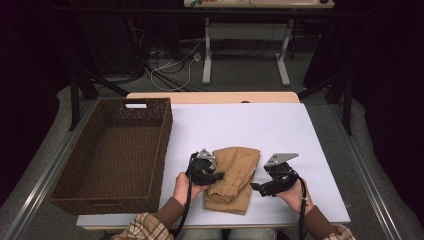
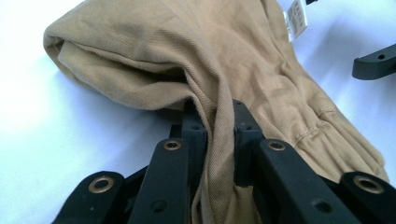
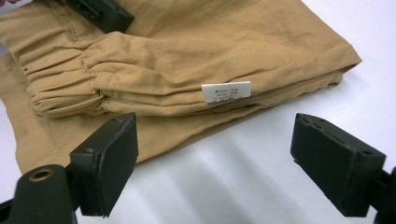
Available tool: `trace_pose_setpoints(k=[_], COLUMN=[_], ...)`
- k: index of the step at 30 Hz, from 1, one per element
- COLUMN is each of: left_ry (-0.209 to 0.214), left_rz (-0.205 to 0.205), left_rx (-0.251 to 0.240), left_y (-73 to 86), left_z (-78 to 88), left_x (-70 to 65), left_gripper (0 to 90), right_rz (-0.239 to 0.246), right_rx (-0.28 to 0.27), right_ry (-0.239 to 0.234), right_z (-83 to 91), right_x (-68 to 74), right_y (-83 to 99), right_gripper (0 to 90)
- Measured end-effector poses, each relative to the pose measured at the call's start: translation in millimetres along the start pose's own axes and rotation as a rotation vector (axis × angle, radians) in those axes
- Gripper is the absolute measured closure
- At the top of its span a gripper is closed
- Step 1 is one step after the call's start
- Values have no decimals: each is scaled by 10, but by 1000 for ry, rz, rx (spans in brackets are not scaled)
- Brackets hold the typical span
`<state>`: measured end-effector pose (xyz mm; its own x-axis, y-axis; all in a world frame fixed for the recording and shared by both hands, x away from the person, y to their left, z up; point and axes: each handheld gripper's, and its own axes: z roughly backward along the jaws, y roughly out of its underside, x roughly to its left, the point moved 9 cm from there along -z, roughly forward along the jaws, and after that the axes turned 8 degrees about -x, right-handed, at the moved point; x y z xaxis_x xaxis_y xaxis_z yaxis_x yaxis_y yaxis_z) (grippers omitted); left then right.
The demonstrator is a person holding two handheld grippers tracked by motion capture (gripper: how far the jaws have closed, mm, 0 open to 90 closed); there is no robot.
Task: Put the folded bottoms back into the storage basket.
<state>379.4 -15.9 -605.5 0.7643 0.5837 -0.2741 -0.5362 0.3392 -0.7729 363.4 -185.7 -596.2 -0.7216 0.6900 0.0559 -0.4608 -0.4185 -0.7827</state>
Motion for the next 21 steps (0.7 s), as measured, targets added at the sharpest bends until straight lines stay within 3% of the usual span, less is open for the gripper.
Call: trace_pose_setpoints(k=[7,21], left_ry=[-7,-30], left_rz=[13,-11], left_rx=[-37,-68], left_y=[-65,-177], left_z=[77,257], left_x=[15,68], left_gripper=[798,799], right_rz=[3,7], right_rx=[-3,2], right_ry=[-5,-7], right_z=[-18,-19], right_x=[8,17], right_y=[1,5], right_gripper=[142,143])
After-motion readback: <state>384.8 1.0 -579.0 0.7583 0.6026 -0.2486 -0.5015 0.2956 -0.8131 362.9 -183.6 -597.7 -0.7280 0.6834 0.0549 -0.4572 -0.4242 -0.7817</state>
